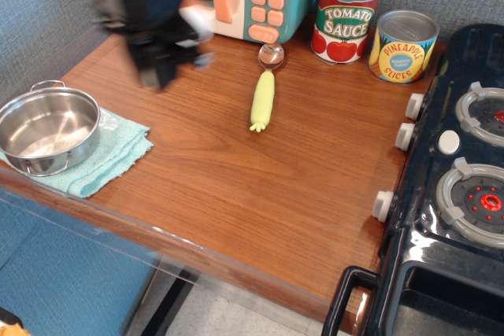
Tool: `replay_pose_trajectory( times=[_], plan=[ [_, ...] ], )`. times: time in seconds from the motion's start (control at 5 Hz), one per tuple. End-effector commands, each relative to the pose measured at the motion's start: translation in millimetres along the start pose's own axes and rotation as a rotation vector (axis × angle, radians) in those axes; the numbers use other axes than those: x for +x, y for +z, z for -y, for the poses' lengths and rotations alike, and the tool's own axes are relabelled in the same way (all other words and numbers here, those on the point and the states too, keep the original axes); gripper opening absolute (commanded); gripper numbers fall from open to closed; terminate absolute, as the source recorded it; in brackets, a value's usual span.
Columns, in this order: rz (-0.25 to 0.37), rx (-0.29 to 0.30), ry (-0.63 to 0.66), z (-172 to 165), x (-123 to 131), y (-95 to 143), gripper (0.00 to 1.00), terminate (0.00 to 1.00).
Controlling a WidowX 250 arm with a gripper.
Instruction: Put the mushroom into the pot.
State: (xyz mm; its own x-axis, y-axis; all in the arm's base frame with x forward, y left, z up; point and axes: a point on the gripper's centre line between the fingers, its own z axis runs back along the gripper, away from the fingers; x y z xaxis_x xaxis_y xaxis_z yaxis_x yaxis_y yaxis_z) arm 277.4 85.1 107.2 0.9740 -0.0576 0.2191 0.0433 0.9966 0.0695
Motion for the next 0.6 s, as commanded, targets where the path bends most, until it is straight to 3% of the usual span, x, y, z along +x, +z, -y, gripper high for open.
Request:
replay_pose_trajectory(
  times=[0.0, 0.2, 0.4],
  plan=[
    [-0.073, 0.101, 0.097, -79.4, -60.2, -0.2, 0.00, 0.00],
    [-0.107, 0.110, 0.146, -97.4, -69.4, -2.8, 0.00, 0.00],
    [-0.126, 0.083, 0.154, -99.4, -72.6, -8.1, 1.00, 0.00]
  ],
)
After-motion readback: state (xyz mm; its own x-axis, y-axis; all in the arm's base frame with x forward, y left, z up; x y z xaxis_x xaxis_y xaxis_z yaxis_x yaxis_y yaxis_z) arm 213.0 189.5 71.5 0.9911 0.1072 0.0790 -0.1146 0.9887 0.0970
